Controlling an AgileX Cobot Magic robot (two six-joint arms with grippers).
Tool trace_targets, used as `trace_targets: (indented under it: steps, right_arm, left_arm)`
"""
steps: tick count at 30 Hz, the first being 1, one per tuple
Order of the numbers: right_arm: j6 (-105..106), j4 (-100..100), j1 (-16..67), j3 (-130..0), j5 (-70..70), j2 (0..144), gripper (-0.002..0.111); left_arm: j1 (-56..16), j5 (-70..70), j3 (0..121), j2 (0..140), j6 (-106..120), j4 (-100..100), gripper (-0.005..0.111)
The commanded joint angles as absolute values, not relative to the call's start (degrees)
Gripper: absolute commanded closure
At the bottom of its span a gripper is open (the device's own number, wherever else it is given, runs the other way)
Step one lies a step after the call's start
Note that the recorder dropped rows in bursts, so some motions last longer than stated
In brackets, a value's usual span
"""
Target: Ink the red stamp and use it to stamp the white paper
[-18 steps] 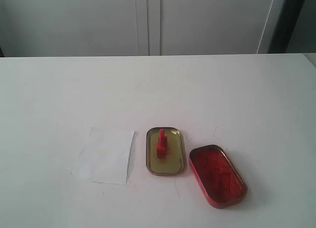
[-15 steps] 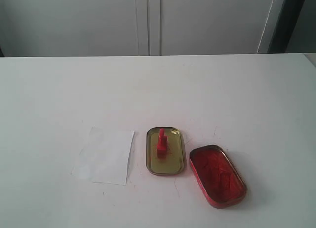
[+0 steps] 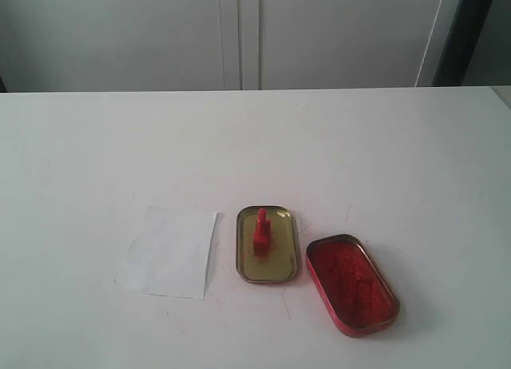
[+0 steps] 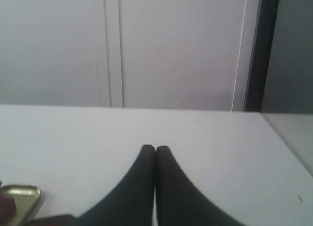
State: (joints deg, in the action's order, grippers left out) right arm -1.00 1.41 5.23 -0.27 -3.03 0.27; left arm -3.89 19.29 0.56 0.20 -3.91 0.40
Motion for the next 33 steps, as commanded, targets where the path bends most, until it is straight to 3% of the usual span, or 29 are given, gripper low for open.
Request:
trace_targets:
  steps: [1, 24, 33]
  right_arm:
    - [-1.3, 1.7, 4.9, 0.0, 3.7, 0.0, 0.108]
    - [-1.3, 1.7, 4.9, 0.0, 7.0, 0.0, 0.108]
    - [-1.3, 1.6, 4.9, -7.7, -3.0, 0.0, 0.108]
  left_arm:
    - [-3.9, 20.1, 0.0, 0.0, -4.1, 0.5, 0.107]
    - [-3.9, 20.1, 0.0, 0.0, -4.1, 0.5, 0.107]
    - [-3.9, 20.1, 0.0, 0.0, -4.1, 0.5, 0.107]
